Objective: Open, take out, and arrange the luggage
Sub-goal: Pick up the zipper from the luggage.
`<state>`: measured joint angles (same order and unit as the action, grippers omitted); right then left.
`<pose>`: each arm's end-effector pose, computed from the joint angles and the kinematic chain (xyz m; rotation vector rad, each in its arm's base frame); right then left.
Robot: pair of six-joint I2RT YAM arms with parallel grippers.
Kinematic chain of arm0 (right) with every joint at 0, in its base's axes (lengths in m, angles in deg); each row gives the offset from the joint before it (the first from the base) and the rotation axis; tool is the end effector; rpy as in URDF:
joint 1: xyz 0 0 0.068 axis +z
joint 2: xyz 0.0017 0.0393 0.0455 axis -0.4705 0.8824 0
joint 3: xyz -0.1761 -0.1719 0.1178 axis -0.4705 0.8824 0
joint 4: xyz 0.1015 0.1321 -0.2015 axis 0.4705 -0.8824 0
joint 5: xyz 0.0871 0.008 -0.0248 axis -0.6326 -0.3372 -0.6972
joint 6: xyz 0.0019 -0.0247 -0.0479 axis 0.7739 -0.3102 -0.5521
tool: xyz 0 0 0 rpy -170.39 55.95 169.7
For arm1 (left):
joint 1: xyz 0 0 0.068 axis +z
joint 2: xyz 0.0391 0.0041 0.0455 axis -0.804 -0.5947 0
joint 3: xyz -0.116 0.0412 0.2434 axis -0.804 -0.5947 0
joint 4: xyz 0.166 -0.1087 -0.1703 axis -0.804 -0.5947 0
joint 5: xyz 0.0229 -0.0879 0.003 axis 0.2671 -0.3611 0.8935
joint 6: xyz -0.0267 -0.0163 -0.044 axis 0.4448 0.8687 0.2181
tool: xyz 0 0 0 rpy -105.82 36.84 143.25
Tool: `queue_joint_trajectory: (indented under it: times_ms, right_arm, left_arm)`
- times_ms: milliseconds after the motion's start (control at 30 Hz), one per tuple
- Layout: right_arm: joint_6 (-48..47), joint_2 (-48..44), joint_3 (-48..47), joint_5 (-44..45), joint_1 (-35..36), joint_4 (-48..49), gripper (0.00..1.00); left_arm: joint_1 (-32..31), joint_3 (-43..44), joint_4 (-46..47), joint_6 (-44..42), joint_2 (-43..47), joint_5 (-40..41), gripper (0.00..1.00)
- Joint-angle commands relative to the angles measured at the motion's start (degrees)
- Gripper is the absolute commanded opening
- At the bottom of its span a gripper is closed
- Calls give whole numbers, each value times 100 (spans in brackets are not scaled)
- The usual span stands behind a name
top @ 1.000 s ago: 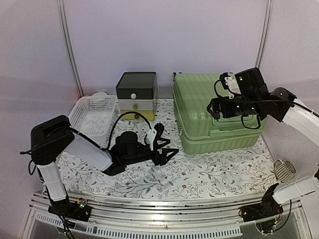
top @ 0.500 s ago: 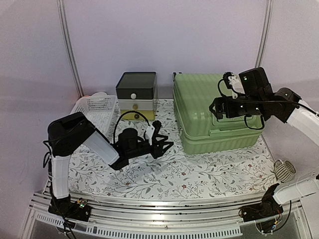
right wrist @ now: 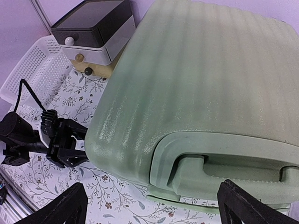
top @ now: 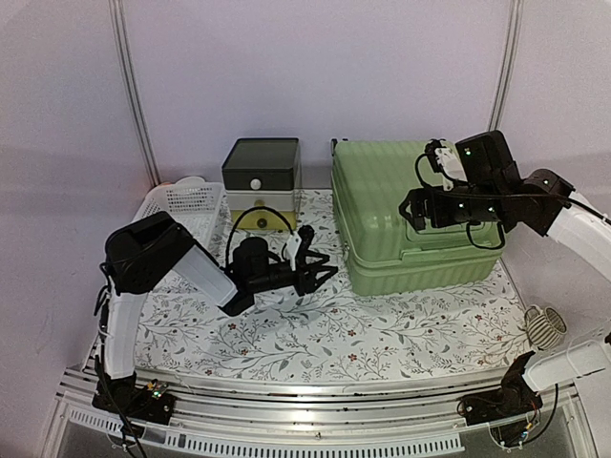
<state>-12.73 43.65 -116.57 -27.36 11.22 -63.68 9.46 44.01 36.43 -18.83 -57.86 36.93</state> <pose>0.2021 0.1555 0.3829 -0.3640 2.1764 0.2865 0.2903 -0.3009 0.1119 0.8314 1.5345 -1.0433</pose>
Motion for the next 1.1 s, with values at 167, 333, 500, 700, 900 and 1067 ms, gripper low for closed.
queue_joint_trajectory:
  times_ms: [167, 333, 500, 700, 900, 1067]
  right_arm:
    - [-55, 22, 8, -67, -35, 113, 99]
    - [-55, -51, 40, -59, -35, 87, 99]
    - [-55, -98, 16, -61, -35, 46, 99]
    - [-55, -73, 31, -64, -31, 46, 99]
    - [-46, -46, 63, -83, -35, 71, 99]
    - [-21, -59, 139, -99, -34, 85, 99]
  left_arm:
    - [75, 742, -53, 130, -559, -437, 42]
    - [144, 1020, -23, 167, -798, -766, 32]
    - [247, 1201, -73, 205, -904, -849, 29]
    - [299, 1455, -173, 285, -1040, -1176, 25]
    - [292, 1537, -230, 249, -1069, -1382, 15]
    - [292, 1511, -186, 219, -1052, -1456, 11]
